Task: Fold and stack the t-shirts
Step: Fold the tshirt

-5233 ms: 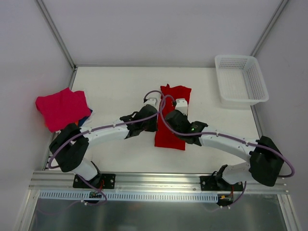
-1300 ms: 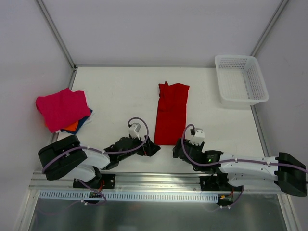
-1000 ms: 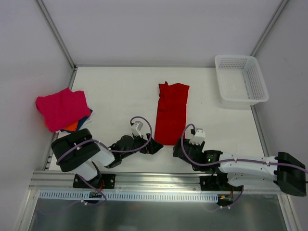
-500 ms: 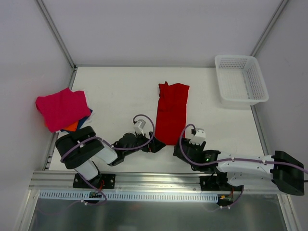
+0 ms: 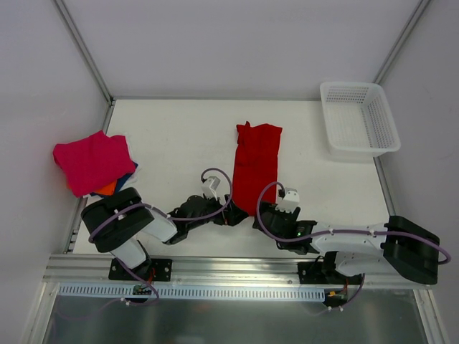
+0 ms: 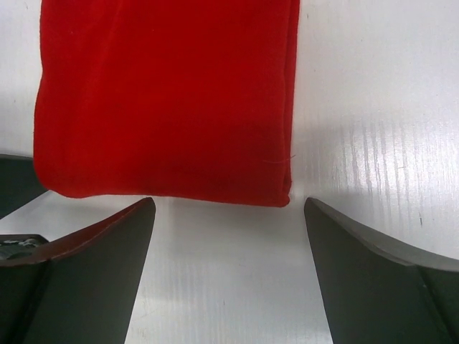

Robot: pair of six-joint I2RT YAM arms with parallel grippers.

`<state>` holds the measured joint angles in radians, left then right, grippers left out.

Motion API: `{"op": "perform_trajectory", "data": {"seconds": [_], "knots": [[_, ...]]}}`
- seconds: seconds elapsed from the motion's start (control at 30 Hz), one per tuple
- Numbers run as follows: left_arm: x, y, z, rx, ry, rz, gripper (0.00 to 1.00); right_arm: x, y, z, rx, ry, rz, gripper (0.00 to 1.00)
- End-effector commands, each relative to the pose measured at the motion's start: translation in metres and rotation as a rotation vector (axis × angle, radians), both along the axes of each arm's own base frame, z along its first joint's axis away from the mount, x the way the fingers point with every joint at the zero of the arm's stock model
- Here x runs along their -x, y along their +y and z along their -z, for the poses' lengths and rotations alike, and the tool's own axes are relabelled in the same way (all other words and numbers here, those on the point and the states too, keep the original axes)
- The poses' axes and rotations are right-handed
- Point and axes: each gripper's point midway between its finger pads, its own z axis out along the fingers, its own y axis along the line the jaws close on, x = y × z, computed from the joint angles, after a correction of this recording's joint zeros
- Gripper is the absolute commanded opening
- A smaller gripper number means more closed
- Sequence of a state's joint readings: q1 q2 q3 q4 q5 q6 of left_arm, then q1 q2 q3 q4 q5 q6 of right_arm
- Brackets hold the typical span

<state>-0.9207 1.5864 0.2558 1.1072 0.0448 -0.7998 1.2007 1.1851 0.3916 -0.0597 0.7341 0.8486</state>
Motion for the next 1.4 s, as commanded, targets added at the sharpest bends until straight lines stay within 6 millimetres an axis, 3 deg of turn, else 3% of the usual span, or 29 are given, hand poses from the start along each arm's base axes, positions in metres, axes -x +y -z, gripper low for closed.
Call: {"op": "perform_trajectory", "data": {"seconds": [0.0,0.4,0.73,0.8,0.9,1.17,1.37], "knots": [[0.007,0.015,0.038,-0.121,0.073,0.006,0.99,0.002,-0.005,0.007,0.001,0.024,0.011,0.90],[0.007,0.013,0.046,-0.148,0.090,0.014,0.96,-0.013,-0.017,0.006,0.031,0.005,0.064,0.88],[0.008,0.017,0.050,-0.167,0.095,0.008,0.94,-0.019,-0.003,0.023,0.027,0.036,0.050,0.84],[0.009,0.018,0.051,-0.169,0.100,0.007,0.90,-0.018,-0.002,0.026,0.032,0.043,0.048,0.81],[0.009,0.019,0.053,-0.177,0.108,0.006,0.83,-0.019,-0.001,0.025,0.031,0.045,0.045,0.68],[0.010,0.019,0.057,-0.191,0.120,0.008,0.80,-0.015,-0.008,0.013,0.038,0.029,0.044,0.69],[0.009,0.017,0.058,-0.191,0.123,0.010,0.76,-0.013,-0.026,0.004,0.052,0.006,0.068,0.51]]}}
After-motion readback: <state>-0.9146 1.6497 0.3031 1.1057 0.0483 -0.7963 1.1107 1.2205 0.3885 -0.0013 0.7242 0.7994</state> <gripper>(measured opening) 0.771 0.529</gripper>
